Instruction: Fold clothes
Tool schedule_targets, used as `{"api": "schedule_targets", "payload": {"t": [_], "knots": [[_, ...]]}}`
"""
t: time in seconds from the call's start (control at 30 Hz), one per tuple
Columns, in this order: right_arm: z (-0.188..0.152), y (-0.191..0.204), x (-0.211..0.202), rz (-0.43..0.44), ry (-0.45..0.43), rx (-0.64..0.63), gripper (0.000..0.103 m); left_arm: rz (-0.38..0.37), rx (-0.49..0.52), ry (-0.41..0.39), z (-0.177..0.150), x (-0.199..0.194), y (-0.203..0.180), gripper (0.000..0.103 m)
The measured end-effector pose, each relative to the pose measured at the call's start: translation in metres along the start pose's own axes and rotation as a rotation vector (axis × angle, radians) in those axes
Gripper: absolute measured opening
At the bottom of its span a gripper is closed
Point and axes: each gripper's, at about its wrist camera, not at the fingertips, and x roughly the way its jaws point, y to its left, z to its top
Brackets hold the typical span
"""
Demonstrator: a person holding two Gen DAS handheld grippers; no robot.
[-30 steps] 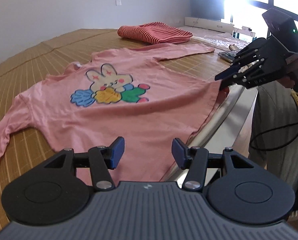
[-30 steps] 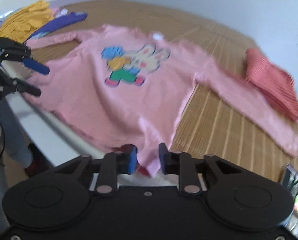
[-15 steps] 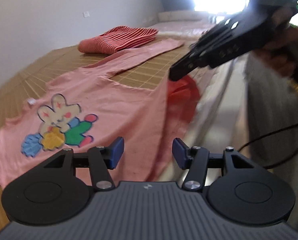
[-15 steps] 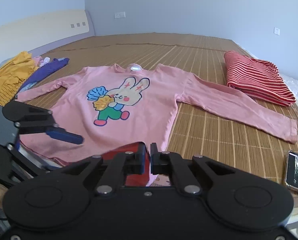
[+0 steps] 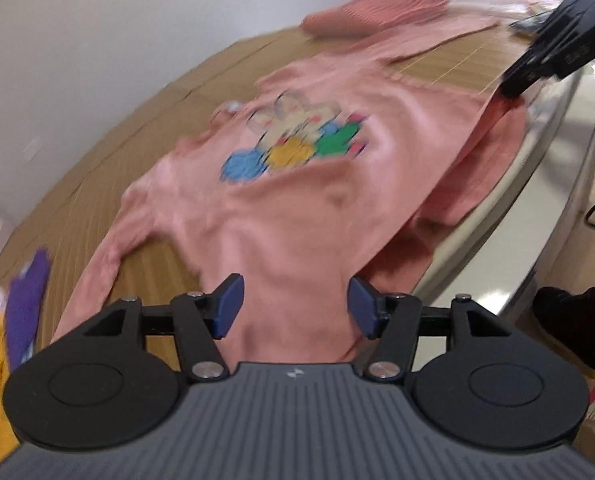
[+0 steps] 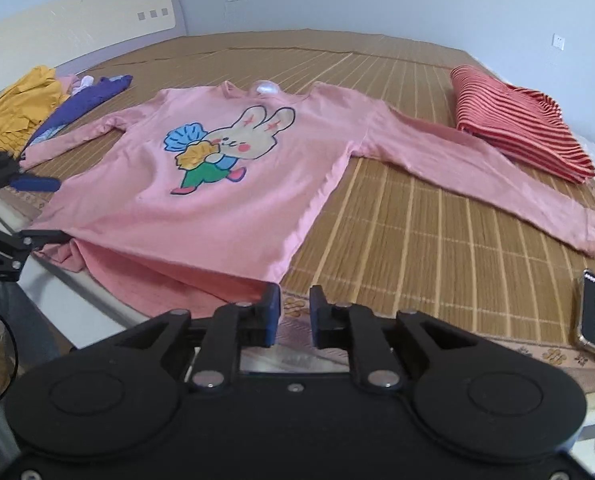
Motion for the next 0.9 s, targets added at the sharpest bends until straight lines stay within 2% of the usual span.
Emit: {"api": "schedule_targets", "payload": {"t": [0.13, 0.2, 0.33, 0.43, 0.53, 0.63, 0.77, 0.87, 0.9], "knots": [[-0.001, -0.004, -0.005, -0.054, 0.007, -0.004, 0.016, 0.060, -0.035, 0.054, -0.019, -0.008, 0.015, 0.064], [-0.002, -0.007, -0.009, -0.062, 0.010, 0.005, 0.016, 0.028, -0.058, 0.039, -0.017, -0.011, 0.018, 0.064], [-0.004, -0.012, -0.015, -0.095, 0.012, 0.011, 0.016, -0.020, -0.033, 0.006, -0.015, -0.015, 0.011, 0.064], [-0.006, -0.017, -0.018, -0.104, 0.016, 0.026, 0.017, -0.013, -0.006, 0.009, -0.014, -0.015, 0.003, 0.064], [-0.006, -0.019, -0.023, -0.064, 0.021, 0.034, 0.018, 0.022, -0.025, 0.028, -0.018, -0.016, 0.013, 0.064], [-0.007, -0.022, -0.032, -0.006, 0.020, 0.036, 0.022, 0.026, -0.107, 0.050, -0.027, -0.020, 0.032, 0.064], [-0.006, -0.027, -0.045, 0.047, -0.022, 0.074, 0.029, -0.064, -0.209, 0.071, -0.039, -0.028, 0.045, 0.063], [-0.003, -0.022, -0.041, 0.048, -0.016, 0.063, 0.029, -0.104, -0.182, 0.084, -0.043, -0.027, 0.039, 0.062], [-0.002, -0.020, -0.039, 0.061, -0.015, 0.063, 0.029, -0.106, -0.166, 0.091, -0.044, -0.025, 0.036, 0.055]]}}
